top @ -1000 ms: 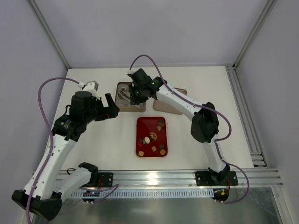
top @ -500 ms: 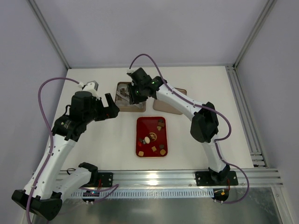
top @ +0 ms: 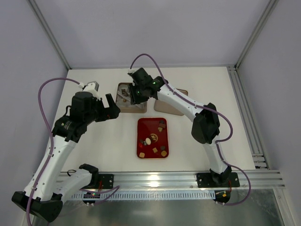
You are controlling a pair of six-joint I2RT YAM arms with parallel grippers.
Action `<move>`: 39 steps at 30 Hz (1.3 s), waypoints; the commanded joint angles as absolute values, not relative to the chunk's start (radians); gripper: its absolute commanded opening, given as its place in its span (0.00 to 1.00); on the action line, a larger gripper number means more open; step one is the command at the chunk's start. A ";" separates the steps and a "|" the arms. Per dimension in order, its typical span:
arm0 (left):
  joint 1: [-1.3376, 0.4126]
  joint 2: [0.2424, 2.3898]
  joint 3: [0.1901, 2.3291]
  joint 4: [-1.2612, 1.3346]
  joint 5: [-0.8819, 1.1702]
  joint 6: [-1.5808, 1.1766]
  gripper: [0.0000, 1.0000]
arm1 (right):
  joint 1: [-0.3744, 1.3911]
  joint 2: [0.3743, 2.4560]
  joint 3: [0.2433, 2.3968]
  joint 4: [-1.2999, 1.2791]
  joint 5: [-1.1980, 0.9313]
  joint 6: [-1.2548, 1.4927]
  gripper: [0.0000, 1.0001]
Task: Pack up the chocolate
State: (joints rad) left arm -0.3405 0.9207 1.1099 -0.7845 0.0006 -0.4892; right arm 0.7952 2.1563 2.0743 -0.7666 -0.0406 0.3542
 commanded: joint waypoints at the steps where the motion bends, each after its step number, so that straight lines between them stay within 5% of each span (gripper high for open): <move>1: -0.342 0.920 1.149 -0.781 -0.003 -0.486 1.00 | 0.790 2.100 2.126 -0.758 -0.017 0.333 0.38; 10: -0.342 0.922 1.146 -0.770 -0.003 -0.499 1.00 | 0.787 1.916 2.017 -0.756 0.034 0.328 0.38; 27: -0.344 0.939 1.121 -0.732 0.055 -0.522 1.00 | 0.785 1.389 1.451 -0.834 0.127 0.344 0.38; 39: -0.342 0.945 1.106 -0.716 0.064 -0.531 1.00 | 0.785 1.241 1.249 -0.982 0.137 0.302 0.38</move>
State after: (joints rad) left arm -0.3405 0.9424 1.1091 -0.7567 0.0505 -0.5205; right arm 0.7883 1.2808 1.2606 -0.9524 0.1268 0.3332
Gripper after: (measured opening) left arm 0.996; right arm 0.385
